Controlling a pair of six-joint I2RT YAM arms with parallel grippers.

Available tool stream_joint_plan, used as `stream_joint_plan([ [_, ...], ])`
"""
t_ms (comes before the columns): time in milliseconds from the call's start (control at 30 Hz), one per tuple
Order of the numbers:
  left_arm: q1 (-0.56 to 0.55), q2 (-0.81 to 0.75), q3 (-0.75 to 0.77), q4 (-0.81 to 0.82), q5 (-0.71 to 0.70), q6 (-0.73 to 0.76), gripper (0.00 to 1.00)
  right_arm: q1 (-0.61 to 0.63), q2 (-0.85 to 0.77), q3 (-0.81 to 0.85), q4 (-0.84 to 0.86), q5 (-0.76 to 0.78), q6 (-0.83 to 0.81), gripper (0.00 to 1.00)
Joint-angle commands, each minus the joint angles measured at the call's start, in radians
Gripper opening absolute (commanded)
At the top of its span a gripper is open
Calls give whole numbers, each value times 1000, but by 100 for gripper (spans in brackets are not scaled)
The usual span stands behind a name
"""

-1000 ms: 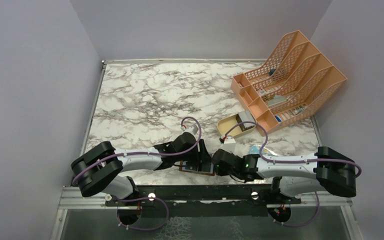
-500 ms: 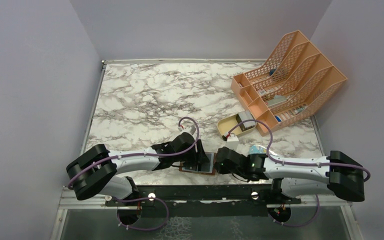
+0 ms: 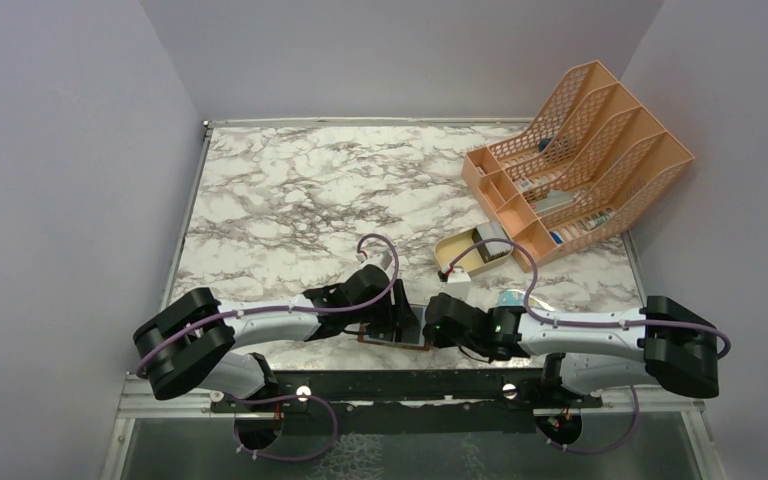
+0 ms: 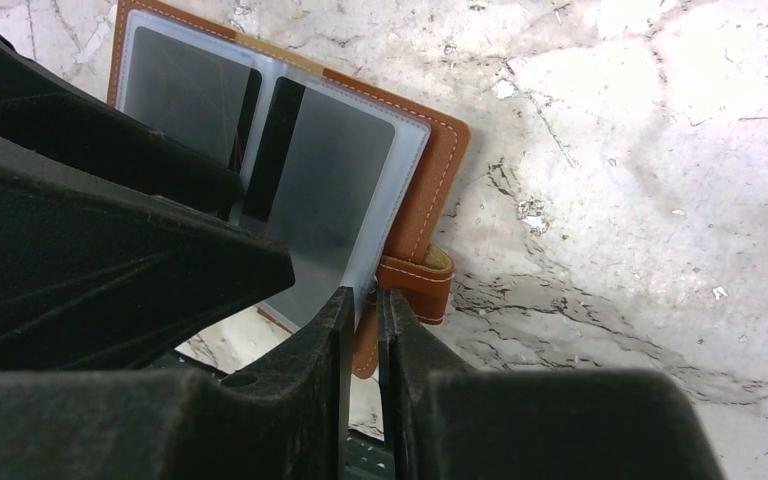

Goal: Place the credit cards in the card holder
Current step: Insert the credit card into the card holder.

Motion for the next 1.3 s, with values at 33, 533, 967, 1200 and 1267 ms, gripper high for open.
stream_joint_plan([
  [33,3,17,13,15,-17,10,61,-4,33,14,44,-5,-4,15],
  [533,3,36,-1,58,6,-4,61,-4,79,-27,48,-15,22,13],
  [967,2,46,-11,124,46,-45,61,-4,82,-34,56,-12,25,13],
  [1200,-5,40,-17,138,68,-83,61,-4,85,-29,50,19,26,13],
  [1267,-6,40,-21,143,72,-92,61,-4,89,-23,52,24,26,13],
])
